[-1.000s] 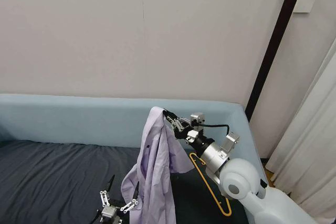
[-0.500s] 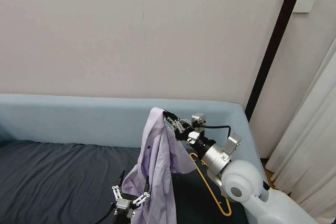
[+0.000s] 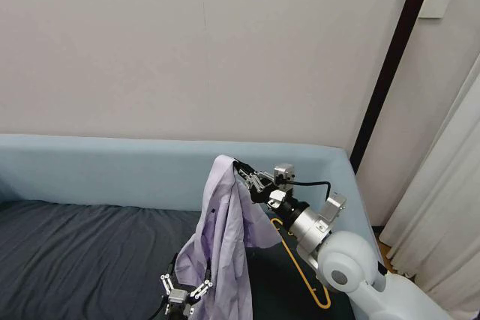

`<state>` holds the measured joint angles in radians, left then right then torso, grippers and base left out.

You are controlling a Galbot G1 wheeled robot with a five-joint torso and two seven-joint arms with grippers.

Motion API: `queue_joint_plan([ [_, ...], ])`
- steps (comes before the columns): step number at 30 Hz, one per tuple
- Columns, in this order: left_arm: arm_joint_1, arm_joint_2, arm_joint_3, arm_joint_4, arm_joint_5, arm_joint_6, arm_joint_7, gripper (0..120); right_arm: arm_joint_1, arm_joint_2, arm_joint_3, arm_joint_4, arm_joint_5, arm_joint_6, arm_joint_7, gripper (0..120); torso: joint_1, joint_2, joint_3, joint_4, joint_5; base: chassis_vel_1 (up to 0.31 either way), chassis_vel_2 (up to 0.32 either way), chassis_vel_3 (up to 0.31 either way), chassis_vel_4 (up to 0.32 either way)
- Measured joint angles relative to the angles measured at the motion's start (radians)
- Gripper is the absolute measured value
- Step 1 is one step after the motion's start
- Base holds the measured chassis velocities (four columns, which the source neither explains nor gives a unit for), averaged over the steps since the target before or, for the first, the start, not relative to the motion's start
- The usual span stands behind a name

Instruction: Pick up the clothes from the sofa and hang them on the clothes hanger.

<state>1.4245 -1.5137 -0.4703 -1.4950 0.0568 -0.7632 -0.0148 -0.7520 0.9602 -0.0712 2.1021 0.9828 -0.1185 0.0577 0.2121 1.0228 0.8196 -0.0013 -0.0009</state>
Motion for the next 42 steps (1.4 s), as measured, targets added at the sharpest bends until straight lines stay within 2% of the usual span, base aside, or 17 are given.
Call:
queue_joint_plan([
  [11,0.061,0.075,-0.021,-0.076,-0.013,-0.004,-0.027,100,-0.005,-0.007,0.013,0.003,0.000,-0.001,-0.002,0,0.000,0.000,0.000,0.0002,0.0000,0.000,0.000,0.000,0.000],
  [15,0.044,0.061,-0.012,-0.061,-0.012,-0.005,-0.024,100,-0.005,0.000,0.010,0.000,0.000,-0.001,-0.002,0,0.000,0.000,0.000,0.0001,0.0001,0.000,0.000,0.000,0.000],
  [21,0.014,-0.002,0.017,-0.007,-0.006,-0.013,0.000,98,-0.010,0.001,0.009,0.004,0.000,-0.005,-0.002,0,0.000,0.000,0.000,-0.0001,0.0001,0.000,0.000,0.000,0.000],
  [24,0.009,-0.025,0.025,0.023,-0.001,-0.022,0.016,86,-0.017,-0.006,0.015,0.010,0.001,-0.006,-0.003,0,0.000,0.000,0.000,0.0000,0.0001,0.000,0.000,0.000,0.000],
  [25,0.009,-0.025,0.025,0.023,-0.001,-0.022,0.016,86,-0.017,-0.006,0.015,0.010,0.001,-0.006,-0.003,0,0.000,0.000,0.000,0.0000,0.0001,0.000,0.000,0.000,0.000],
  [29,0.005,-0.029,0.026,0.047,0.001,-0.028,0.023,67,-0.020,-0.012,0.018,0.012,0.002,-0.007,-0.003,0,0.000,0.000,0.000,0.0001,0.0001,0.000,0.000,0.000,0.000],
  [30,0.005,-0.029,0.026,0.047,0.001,-0.028,0.023,67,-0.020,-0.012,0.018,0.012,0.002,-0.007,-0.003,0,0.000,0.000,0.000,0.0001,0.0001,0.000,0.000,0.000,0.000],
  [34,0.008,-0.024,0.024,0.056,-0.001,-0.037,0.031,49,-0.017,-0.011,0.018,0.012,0.003,-0.007,-0.003,0,0.000,0.000,0.000,0.0000,0.0001,0.000,0.000,0.000,0.000],
  [35,0.008,-0.024,0.024,0.056,-0.001,-0.037,0.031,49,-0.017,-0.011,0.018,0.012,0.003,-0.007,-0.003,0,0.000,0.000,0.000,0.0000,0.0001,0.000,0.000,0.000,0.000],
  [39,0.022,-0.017,0.022,0.055,-0.004,-0.051,0.034,30,-0.014,-0.007,0.016,0.009,0.003,-0.008,-0.003,0,0.000,0.000,0.000,0.0001,0.0001,0.000,0.000,0.000,0.000],
  [42,0.029,-0.011,0.021,0.047,-0.006,-0.057,0.034,22,-0.012,-0.007,0.016,0.006,0.003,-0.008,-0.003,0,0.000,0.000,0.000,0.0001,0.0001,0.000,0.000,0.000,0.000],
])
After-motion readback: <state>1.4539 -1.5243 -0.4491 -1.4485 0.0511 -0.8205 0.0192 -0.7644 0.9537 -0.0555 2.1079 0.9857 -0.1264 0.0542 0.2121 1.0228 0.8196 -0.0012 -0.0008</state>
